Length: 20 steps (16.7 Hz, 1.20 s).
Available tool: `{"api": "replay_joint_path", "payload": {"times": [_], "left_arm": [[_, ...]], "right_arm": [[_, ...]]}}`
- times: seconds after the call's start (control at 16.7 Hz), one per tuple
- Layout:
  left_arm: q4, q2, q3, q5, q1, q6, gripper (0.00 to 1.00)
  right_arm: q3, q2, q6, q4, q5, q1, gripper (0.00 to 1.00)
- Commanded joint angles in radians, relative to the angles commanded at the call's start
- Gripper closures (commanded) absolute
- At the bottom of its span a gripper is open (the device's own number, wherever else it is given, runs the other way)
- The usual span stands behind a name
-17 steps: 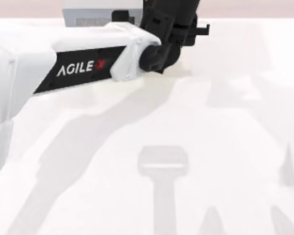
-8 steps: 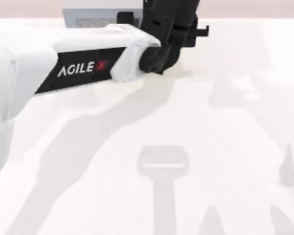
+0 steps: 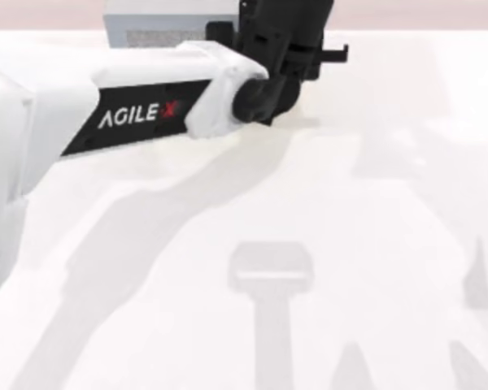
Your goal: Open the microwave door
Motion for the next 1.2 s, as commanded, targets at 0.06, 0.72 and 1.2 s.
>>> {"api": "replay_joint_path", "payload": {"times": [0.06,0.72,1.2], "left_arm": [[0.0,0.0,0.0,0.0,0.0,0.0,1.0],[-0.076,0.001,0.018,0.013,-0.056,-0.014,1.0],[-0.633,0.156,0.438,0.138,-0.016,-0.13,1.0]], "right_arm": [[0.0,0.0,0.0,0.0,0.0,0.0,0.0],[0.0,0.0,0.0,0.0,0.0,0.0,0.0],[0.0,0.0,0.0,0.0,0.0,0.0,0.0]]}}
